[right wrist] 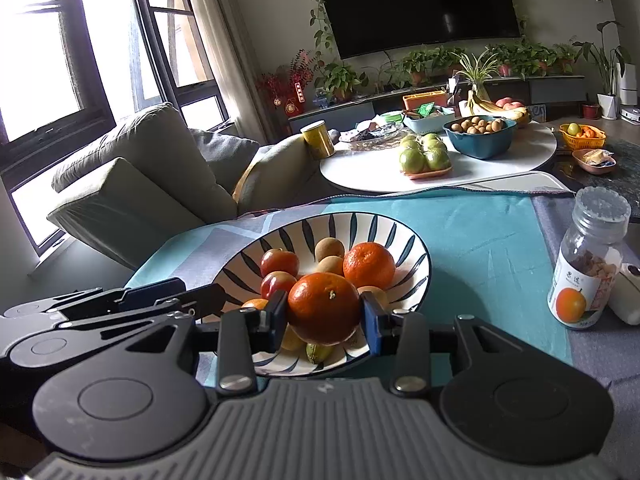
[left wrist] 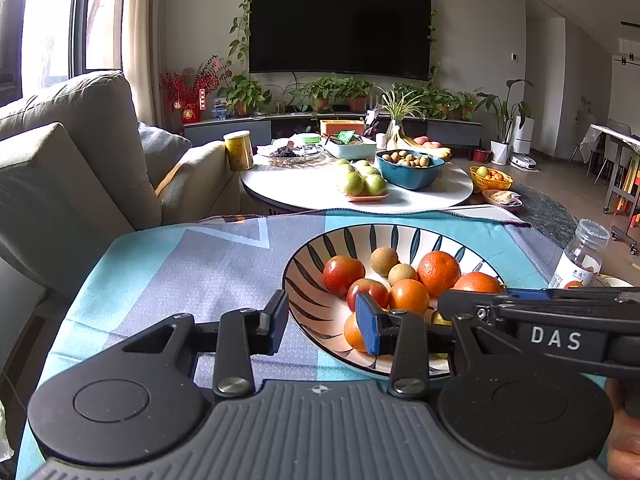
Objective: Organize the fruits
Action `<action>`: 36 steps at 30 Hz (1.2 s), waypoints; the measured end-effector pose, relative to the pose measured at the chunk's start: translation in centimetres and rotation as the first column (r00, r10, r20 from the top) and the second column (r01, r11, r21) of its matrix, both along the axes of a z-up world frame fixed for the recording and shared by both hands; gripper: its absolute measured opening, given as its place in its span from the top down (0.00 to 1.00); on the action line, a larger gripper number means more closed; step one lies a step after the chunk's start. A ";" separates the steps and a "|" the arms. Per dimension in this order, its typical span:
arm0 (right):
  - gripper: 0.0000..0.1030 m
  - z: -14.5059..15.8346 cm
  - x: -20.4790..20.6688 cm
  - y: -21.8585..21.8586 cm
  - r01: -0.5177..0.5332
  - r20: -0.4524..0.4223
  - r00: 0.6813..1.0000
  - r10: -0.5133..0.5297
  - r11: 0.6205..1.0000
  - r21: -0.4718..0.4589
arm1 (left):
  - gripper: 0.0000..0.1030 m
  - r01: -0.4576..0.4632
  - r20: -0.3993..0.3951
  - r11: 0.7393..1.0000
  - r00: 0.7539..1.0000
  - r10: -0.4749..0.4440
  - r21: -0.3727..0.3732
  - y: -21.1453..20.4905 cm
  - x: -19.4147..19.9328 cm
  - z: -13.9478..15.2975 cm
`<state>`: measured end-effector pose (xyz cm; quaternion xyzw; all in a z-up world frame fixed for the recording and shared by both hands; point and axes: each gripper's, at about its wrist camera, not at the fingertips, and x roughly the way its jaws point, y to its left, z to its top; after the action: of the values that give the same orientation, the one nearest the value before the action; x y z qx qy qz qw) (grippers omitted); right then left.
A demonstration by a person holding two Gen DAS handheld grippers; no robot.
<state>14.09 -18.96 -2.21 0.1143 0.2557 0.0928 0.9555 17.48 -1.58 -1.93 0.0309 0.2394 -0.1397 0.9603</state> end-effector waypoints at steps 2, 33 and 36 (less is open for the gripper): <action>0.24 -0.2 0.2 0.1 -0.005 -0.009 1.000 0.005 1.000 -0.006 | 0.66 0.001 0.001 1.000 1.000 -0.001 0.001 0.0 0.0 0.0; 0.24 0.8 -5.1 -0.1 0.049 0.019 0.999 -0.048 0.999 -0.008 | 0.66 -0.019 0.009 0.999 1.000 0.020 -0.050 1.1 -7.6 1.8; 0.24 0.9 -5.9 0.1 0.048 0.022 0.999 -0.048 0.999 -0.020 | 0.66 -0.023 0.021 0.999 1.000 0.024 -0.031 0.9 -8.5 2.0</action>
<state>8.19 -18.83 -1.31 0.1094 0.2436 0.0682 0.9613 8.99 -0.69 0.03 0.0148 0.2275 -0.1318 0.9647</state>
